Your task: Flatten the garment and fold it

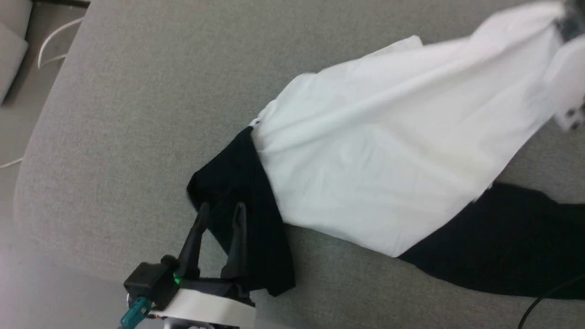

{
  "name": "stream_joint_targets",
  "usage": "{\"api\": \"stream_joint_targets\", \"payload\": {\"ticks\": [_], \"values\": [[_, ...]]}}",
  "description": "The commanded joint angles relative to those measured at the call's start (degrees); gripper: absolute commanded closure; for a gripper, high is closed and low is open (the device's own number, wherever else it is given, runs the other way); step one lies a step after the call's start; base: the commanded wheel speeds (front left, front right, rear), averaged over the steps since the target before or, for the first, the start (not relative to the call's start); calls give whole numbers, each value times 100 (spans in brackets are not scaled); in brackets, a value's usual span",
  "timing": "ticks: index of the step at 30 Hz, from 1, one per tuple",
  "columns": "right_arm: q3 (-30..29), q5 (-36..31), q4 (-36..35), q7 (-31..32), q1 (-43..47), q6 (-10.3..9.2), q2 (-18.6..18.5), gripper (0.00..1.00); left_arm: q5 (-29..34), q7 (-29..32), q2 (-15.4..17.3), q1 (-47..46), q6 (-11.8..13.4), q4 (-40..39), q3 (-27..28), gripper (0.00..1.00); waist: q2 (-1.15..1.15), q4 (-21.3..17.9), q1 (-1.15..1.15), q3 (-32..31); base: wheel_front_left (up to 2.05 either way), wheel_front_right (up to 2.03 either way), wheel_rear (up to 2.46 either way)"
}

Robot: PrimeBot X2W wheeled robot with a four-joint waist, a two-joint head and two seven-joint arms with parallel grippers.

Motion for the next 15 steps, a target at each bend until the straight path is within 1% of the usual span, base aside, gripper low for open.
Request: {"api": "stream_joint_targets", "payload": {"ticks": [1,4,9,11,15], "values": [[45,-59,69,-64,-227,-5,-79,100,-46,-27,-27,-132,-31,-32,-38,0,0,236,0,289,0,0,0],[495,-357,318,-247,-1002,-5,-521,100,-137,-27,-27,-264,-35,-29,-202,0,0,477,0,562,0,0,0],[1415,-937,932,-811,-2171,-5,-1212,100,-267,-27,-27,-416,-31,25,-444,0,0,905,0,827,0,0,0],[1640,-996,1248,-979,-2473,-5,-1298,100,-305,-27,-27,-425,-29,50,-539,0,0,1048,0,868,0,0,0],[1877,-1060,1840,-1181,-2816,-5,-1298,100,-380,-27,-27,-442,-17,53,-700,0,0,1271,0,967,0,0,0]]}}
